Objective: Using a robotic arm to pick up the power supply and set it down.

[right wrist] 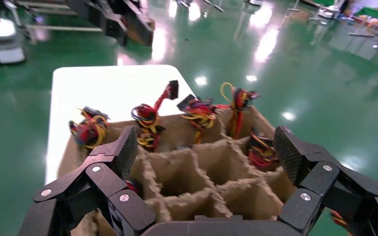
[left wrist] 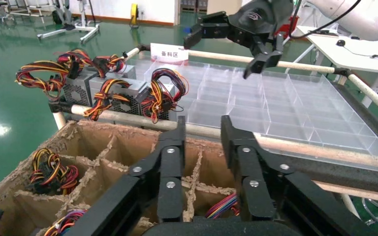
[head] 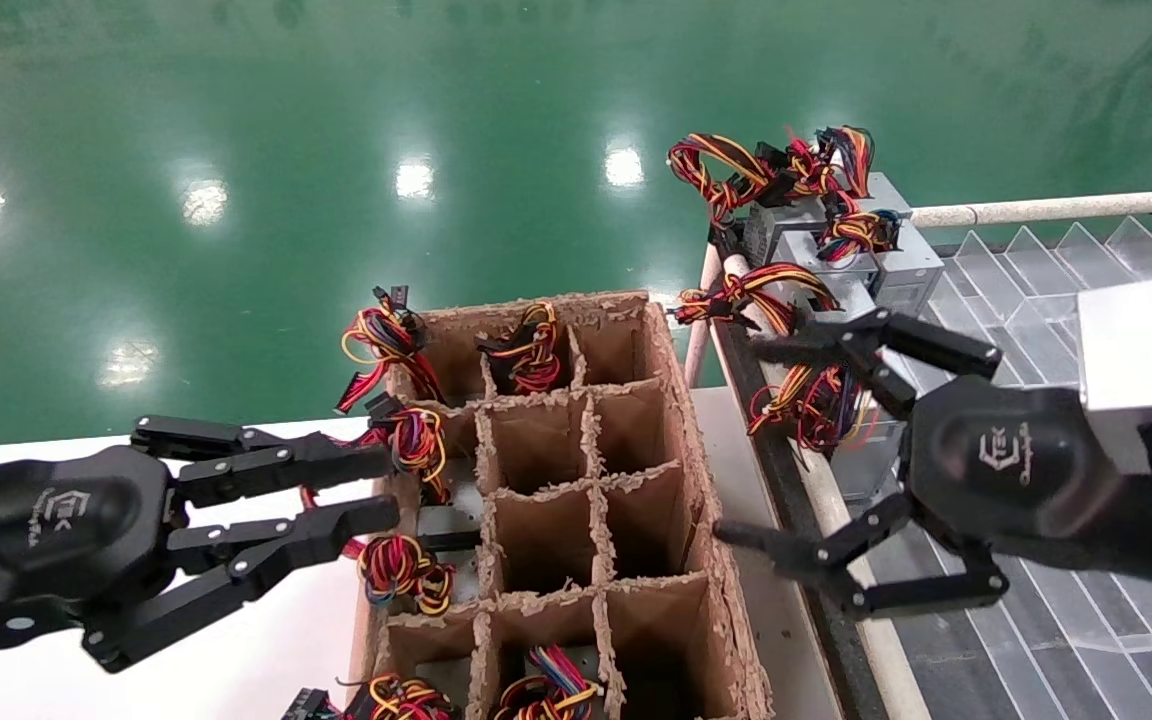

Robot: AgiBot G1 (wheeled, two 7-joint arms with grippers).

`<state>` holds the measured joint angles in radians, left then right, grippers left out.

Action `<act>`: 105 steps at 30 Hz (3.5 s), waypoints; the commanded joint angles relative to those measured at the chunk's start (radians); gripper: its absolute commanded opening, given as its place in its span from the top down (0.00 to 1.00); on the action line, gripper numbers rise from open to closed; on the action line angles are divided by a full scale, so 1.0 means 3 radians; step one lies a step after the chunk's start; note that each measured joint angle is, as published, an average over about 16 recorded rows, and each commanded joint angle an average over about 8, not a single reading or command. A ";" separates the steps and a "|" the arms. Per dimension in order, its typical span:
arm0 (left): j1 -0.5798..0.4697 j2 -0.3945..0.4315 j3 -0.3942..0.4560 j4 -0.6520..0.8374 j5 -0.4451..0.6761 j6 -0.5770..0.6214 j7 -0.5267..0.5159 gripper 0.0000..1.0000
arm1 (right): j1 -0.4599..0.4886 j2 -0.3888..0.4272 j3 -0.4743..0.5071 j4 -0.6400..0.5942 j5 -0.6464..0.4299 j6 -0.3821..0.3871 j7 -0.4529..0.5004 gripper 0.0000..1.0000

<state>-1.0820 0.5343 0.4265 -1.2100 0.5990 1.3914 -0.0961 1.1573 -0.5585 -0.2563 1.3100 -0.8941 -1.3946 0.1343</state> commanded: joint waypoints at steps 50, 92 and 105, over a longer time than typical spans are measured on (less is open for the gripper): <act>0.0001 -0.0001 0.0000 0.0001 -0.0001 -0.0001 0.0000 0.00 | -0.0282 -0.0179 -0.0080 -0.0089 0.0555 -0.0341 0.0181 0.00; 0.0001 -0.0001 0.0000 0.0001 -0.0001 -0.0001 0.0000 0.00 | -0.0276 -0.0174 -0.0077 -0.0086 0.0543 -0.0334 0.0177 0.00; 0.0001 -0.0001 0.0000 0.0001 -0.0001 -0.0001 0.0000 0.00 | -0.0276 -0.0174 -0.0077 -0.0086 0.0543 -0.0334 0.0177 0.00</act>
<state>-1.0817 0.5341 0.4264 -1.2098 0.5989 1.3911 -0.0960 1.0747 -0.6108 -0.2794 1.2842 -0.7313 -1.4948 0.1873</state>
